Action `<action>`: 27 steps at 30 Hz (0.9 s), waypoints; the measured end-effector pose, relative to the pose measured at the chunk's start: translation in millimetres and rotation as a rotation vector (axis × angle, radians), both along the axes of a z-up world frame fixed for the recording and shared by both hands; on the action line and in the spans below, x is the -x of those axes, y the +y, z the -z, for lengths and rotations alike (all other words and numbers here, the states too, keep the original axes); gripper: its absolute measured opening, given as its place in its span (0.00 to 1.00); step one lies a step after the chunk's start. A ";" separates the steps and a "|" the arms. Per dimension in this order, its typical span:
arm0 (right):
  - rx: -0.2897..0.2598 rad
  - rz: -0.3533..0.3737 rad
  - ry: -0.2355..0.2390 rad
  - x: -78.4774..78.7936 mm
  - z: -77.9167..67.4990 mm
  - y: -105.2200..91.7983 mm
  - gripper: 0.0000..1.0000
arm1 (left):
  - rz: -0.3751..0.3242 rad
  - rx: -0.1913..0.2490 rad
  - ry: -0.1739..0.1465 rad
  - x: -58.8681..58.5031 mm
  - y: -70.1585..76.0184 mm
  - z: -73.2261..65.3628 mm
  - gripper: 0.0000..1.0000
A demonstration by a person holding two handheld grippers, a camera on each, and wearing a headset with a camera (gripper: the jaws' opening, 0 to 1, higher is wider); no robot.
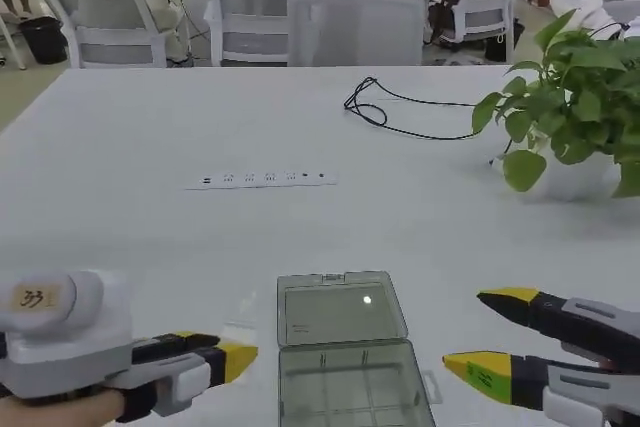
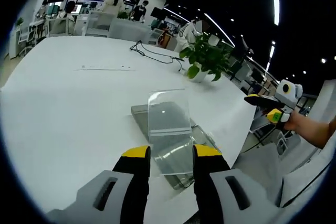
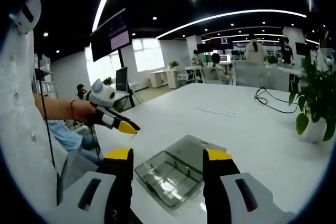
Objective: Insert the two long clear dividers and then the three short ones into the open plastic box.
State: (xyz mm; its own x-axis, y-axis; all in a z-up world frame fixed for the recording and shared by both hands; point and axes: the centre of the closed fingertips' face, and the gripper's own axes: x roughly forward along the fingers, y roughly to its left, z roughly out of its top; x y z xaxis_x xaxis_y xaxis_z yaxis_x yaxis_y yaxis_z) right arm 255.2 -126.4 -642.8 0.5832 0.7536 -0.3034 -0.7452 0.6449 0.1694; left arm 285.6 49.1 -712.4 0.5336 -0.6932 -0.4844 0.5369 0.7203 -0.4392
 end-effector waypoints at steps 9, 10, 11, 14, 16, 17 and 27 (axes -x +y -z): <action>-0.058 0.047 0.068 -5.5 -13.4 27.1 0.45 | 0.033 0.095 -0.037 10.7 -35.3 -21.4 0.30; -0.060 0.052 0.073 -5.8 -13.2 29.5 0.44 | 0.040 0.101 -0.040 11.9 -38.4 -23.0 0.30; -0.063 0.057 0.081 -5.8 -13.0 32.2 0.44 | 0.042 0.111 -0.044 13.2 -42.3 -25.9 0.30; -0.105 0.082 0.113 -6.6 -15.2 42.7 0.41 | 0.054 0.129 -0.057 16.2 -51.5 -31.9 0.30; -0.134 0.113 0.150 -7.5 -14.7 47.8 0.36 | 0.060 0.135 -0.060 17.2 -56.7 -33.5 0.30; -0.140 0.113 0.149 -7.3 -15.0 50.5 0.34 | 0.065 0.136 -0.062 17.8 -58.8 -33.8 0.30; -0.147 0.142 0.217 -8.2 2.2 68.9 0.24 | 0.124 0.138 -0.090 26.3 -77.7 -40.3 0.30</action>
